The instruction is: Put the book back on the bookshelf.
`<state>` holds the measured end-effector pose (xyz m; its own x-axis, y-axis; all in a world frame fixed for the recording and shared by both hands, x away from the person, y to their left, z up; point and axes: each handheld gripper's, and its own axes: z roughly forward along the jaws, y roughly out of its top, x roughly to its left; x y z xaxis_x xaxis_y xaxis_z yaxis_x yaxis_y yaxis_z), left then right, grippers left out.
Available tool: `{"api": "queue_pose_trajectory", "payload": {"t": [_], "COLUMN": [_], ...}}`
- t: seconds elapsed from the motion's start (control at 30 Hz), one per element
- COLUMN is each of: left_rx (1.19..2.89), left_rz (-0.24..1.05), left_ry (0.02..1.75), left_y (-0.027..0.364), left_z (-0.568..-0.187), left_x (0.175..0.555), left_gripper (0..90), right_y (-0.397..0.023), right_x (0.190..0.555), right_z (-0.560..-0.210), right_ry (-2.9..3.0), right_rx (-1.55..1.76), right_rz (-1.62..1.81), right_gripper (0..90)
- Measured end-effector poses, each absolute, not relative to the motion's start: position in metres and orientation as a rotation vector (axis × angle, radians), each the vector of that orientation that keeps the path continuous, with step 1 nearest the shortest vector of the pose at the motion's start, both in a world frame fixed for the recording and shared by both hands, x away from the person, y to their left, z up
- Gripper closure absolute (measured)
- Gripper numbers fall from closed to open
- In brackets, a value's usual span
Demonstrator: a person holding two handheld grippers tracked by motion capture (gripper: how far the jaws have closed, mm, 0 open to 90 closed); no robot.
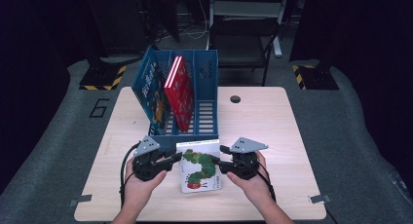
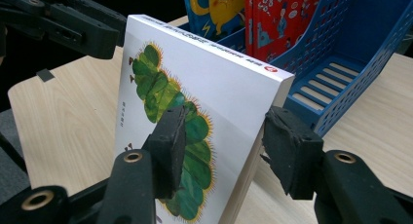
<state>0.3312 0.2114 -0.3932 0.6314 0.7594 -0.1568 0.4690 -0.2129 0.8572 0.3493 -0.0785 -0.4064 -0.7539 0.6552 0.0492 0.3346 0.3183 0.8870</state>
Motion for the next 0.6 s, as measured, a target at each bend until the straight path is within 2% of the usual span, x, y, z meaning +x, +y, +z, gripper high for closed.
{"api": "queue_pose_trajectory", "payload": {"t": [0.27,0.5,0.6], "left_rx": [1.853,1.849,1.84], "left_rz": [0.378,0.384,0.396], "left_ry": [0.985,0.977,0.97], "left_y": [0.2126,0.2124,0.2111], "left_z": [-0.394,-0.3923,-0.3921], "left_x": [0.3296,0.3287,0.3288], "left_gripper": [75.3,74.6,70.5], "right_y": [-0.0813,-0.0818,-0.0804], "right_x": [0.3485,0.3488,0.3495], "right_z": [-0.4064,-0.4054,-0.4049], "right_ry": [2.25,2.245,2.23], "right_rx": [0.891,0.882,0.869], "right_rz": [1.396,1.403,1.41], "right_gripper": [64.1,64.6,61.5]}}
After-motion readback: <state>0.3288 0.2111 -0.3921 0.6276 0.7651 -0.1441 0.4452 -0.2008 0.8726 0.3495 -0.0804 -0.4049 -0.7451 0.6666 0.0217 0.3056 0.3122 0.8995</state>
